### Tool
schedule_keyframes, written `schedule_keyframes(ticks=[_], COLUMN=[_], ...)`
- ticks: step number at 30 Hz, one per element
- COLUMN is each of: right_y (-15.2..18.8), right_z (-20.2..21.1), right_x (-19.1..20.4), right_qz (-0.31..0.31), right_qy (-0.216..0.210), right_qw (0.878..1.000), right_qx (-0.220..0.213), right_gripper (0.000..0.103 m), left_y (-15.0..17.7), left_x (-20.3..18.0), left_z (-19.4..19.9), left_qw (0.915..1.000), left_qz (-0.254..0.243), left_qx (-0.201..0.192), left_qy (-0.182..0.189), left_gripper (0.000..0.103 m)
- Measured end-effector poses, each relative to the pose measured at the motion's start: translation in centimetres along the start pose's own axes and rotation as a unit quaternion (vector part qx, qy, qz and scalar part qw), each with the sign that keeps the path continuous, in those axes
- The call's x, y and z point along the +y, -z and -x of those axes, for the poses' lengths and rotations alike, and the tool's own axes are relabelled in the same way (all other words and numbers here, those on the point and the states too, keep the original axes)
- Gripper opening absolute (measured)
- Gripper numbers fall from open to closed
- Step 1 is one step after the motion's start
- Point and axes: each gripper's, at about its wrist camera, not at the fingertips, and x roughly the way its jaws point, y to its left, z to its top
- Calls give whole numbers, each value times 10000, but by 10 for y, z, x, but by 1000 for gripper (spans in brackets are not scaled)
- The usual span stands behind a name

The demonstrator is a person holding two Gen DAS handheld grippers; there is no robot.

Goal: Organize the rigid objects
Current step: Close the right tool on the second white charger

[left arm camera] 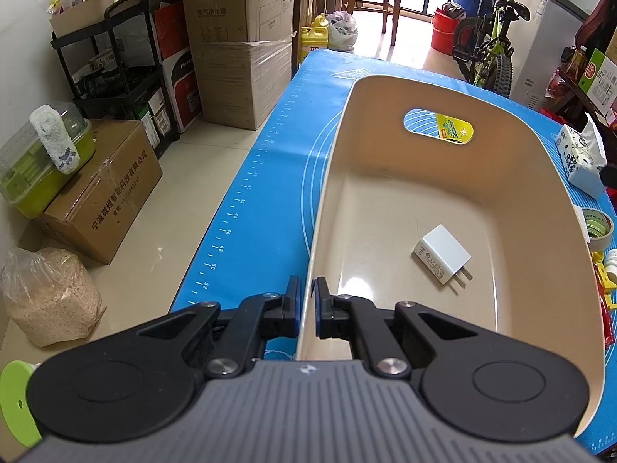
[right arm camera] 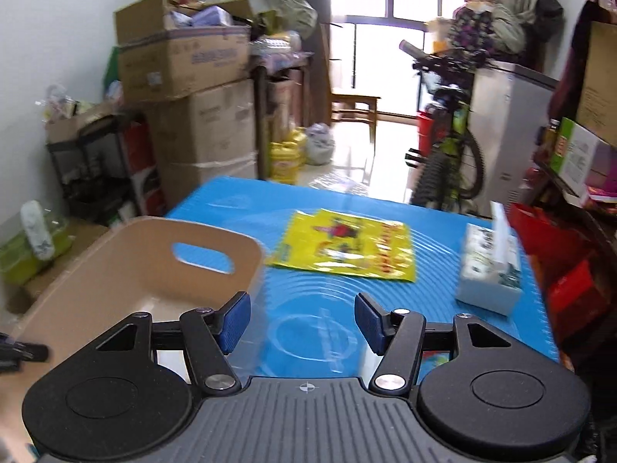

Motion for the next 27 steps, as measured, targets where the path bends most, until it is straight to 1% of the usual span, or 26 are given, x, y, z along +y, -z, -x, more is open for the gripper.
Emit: schedule_keyframes(ticks=[5,11,17,19,22,23,27], right_y=[19,40,47,48,50,51,53], right_z=[-25,-55,-78,-82,-85,-84,-79], right_x=[-20,-29,-28,-27,-25,-24,-22], right_qz=[-104,-178,23,86,126,157,146], right_qy=[206,330,497,569,550,561,558], right_qw=[9994,9979,9963,9958,9960,9960,9964], right_qx=[255,523,705,718,698,681,624], right_gripper=[68,67,57,50,42,37,37], left_y=[0,0,0,0,0,0,0], left_x=[0,0,0,0,0,0,0], left_z=[0,0,0,0,0,0,0], left_qw=[10000,10000,10000,10000,10000,10000,10000], left_qz=[4,-3,-4,-4,-1,-1,-4], left_qx=[0,-1,1,0,1,1,0], left_qy=[2,-4,-2,-2,0,0,-1], left_gripper=[8,8,8,8,8,8,8])
